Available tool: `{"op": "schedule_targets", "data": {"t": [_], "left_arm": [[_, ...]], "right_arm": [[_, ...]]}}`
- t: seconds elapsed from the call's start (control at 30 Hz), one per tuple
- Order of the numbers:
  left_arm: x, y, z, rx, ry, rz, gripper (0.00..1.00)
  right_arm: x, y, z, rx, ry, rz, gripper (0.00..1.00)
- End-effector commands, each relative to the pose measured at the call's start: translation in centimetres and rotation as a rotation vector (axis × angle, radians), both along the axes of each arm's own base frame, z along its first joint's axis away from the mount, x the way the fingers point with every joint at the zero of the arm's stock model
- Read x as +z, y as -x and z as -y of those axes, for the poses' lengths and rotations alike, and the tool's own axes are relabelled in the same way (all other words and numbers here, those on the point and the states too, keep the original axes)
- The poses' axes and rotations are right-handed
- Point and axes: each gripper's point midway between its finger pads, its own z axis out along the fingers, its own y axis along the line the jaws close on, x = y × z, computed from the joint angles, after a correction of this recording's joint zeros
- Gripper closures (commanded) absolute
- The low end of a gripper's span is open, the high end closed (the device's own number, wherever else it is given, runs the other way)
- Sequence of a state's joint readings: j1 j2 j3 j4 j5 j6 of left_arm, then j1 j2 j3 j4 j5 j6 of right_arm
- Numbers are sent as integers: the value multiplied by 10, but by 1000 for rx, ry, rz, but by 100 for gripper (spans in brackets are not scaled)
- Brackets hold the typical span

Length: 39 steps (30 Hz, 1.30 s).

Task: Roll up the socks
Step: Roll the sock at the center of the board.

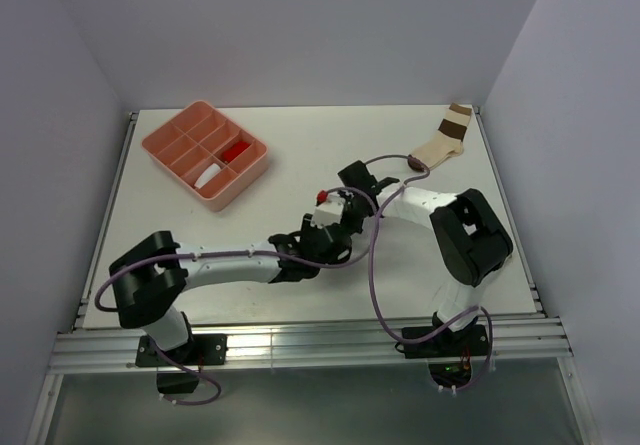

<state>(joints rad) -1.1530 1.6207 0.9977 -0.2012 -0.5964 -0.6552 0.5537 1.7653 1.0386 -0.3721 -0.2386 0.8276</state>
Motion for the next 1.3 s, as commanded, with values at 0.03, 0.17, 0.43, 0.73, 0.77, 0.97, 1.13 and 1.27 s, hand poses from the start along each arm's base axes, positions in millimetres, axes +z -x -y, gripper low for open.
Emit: {"op": "schedule_targets", "data": {"t": [0.03,0.17,0.43,0.73,0.77,0.97,1.13,1.27], "left_arm": [[6,-1,6,4,-184,172,47],[-1,2,15,-8,-276,229,47],[-22,-5,19,8,-421,308,47],[-45,-9,19,18,-514,316,47],[-46,-9,18,22,-519,317,47],[-61,-6,8,47,-566,290,67],[-69,2,-6,65,-557,231,93],[-69,8,-13,75,-449,155,99]], "right_arm": [[-7,5,13,7,95,-44,100],[-8,5,11,13,97,-59,100],[-10,7,11,28,97,-78,100],[-12,10,9,41,92,-87,100],[-13,10,9,41,92,-88,100],[-13,10,6,43,77,-89,100],[-8,6,-5,38,3,-59,100],[10,0,-18,29,-112,7,95]]}}
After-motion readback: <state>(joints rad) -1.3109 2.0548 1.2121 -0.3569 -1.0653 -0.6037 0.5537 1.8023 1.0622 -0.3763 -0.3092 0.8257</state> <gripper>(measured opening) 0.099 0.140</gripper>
